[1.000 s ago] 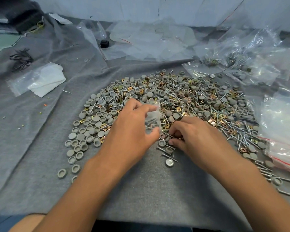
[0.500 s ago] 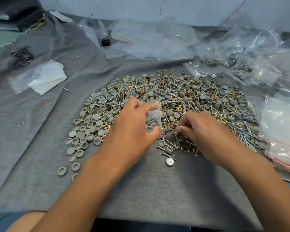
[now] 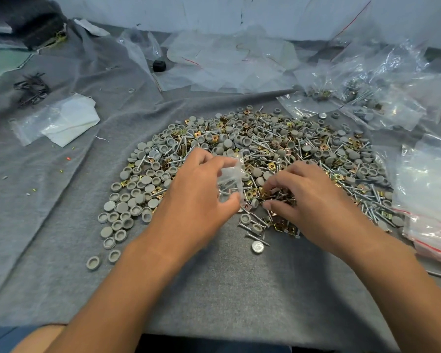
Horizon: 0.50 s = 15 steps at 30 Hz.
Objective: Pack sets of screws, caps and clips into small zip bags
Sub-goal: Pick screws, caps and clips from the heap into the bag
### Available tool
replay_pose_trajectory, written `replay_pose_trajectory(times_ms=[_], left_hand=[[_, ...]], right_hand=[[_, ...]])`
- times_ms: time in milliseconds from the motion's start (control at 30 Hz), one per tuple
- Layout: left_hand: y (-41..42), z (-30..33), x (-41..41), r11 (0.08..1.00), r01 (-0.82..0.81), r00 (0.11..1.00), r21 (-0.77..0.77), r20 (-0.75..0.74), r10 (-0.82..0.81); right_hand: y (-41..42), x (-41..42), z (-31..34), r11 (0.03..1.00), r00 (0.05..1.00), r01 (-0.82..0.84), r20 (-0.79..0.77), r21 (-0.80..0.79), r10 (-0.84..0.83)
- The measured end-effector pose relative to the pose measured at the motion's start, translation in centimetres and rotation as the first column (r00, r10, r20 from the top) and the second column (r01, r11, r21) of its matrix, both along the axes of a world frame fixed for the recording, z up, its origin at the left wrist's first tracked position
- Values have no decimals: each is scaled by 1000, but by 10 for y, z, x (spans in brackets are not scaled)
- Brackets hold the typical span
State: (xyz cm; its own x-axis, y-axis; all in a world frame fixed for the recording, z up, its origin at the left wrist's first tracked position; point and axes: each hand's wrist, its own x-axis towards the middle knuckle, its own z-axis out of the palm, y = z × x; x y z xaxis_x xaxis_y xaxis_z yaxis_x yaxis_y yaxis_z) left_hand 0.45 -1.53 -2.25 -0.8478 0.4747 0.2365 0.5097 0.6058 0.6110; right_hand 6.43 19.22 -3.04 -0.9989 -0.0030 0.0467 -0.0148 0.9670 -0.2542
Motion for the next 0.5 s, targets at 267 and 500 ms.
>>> replay_pose_trajectory(times_ms=[267,500], left_hand=[[0,1,0,1000,-3,1000,7,1,3],[-2,3,0,1000,10,1000,3,-14,-10]], right_hand=[[-21,-8,-8,985,991,-111,-60,132,120],[-26,-2,-2,977,977,-212,-36,0,212]])
